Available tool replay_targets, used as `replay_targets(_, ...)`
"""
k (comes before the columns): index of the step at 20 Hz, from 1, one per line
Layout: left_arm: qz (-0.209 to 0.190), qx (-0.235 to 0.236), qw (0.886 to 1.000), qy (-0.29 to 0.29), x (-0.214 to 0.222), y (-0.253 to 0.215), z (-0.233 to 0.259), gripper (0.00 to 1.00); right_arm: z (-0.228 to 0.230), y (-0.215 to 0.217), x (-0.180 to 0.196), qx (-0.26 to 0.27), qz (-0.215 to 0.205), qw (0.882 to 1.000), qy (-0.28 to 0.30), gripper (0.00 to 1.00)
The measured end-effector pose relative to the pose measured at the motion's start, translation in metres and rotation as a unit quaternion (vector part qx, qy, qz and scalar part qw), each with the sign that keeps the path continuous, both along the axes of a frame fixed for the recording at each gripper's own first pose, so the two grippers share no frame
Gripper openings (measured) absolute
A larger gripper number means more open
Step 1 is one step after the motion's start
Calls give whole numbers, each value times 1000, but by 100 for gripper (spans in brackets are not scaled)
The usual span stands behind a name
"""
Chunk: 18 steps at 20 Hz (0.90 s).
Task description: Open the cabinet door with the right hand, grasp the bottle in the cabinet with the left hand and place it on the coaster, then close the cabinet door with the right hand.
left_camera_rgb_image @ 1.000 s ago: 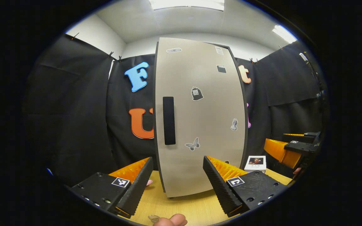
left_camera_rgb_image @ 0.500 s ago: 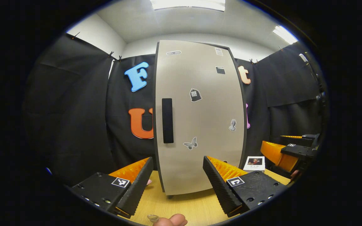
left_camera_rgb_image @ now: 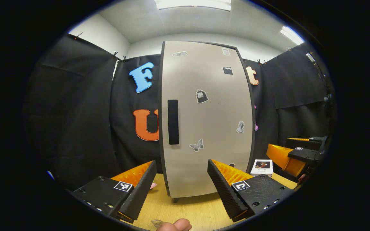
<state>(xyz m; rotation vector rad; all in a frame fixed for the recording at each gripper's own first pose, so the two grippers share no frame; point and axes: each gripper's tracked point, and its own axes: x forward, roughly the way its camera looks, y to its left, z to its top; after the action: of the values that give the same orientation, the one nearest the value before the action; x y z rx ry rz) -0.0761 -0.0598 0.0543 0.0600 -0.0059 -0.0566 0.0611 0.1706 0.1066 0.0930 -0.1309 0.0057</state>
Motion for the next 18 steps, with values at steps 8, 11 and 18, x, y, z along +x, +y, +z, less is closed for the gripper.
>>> replay_targets(8,6,-2,1000,-1,4,2,-2,96,0,2,5,-3,7,1000,1,95)
replay_targets(11,8,-1,1000,-2,5,1,-1,96,0,2,10,-3,9,1000,2,99)
replay_targets(18,15,0,1000,-1,6,1,-1,96,2,-4,16,1,11,1000,0,95)
